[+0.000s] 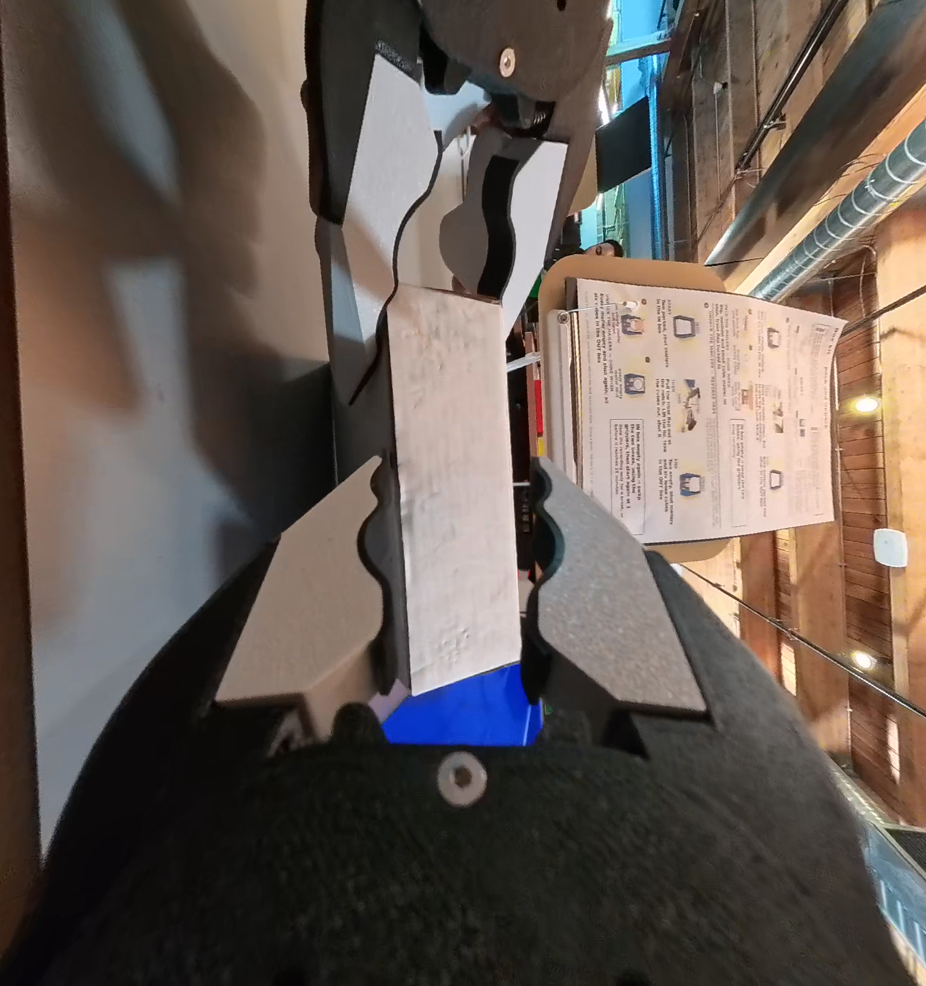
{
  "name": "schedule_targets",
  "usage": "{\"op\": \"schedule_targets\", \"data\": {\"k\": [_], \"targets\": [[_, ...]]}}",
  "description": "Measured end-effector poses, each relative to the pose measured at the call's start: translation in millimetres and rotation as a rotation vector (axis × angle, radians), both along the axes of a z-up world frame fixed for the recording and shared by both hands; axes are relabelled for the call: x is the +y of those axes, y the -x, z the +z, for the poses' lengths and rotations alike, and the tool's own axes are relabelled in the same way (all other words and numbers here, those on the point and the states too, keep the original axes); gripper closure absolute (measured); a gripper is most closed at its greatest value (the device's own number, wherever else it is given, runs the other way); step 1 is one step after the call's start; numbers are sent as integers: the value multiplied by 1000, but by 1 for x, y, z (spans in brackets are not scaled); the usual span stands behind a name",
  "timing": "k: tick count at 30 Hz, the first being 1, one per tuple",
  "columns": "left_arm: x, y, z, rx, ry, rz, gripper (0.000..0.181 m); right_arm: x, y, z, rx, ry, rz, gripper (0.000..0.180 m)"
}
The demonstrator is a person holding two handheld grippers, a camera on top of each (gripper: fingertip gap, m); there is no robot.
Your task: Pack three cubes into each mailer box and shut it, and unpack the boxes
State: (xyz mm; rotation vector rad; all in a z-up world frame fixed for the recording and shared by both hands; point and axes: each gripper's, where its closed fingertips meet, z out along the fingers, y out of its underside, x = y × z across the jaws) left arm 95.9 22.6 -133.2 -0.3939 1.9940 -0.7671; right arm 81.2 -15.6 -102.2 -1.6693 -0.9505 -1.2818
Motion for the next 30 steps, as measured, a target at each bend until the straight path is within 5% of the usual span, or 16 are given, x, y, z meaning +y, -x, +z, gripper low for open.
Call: {"op": "schedule_targets", "data": {"k": [17, 30], "targets": [[7, -2, 4, 34, 57, 48, 112, 7, 2, 11, -186, -60, -24, 128], [9, -3, 10, 143, 175, 108, 113, 4, -2, 40, -125, -202, -74, 121]]}}
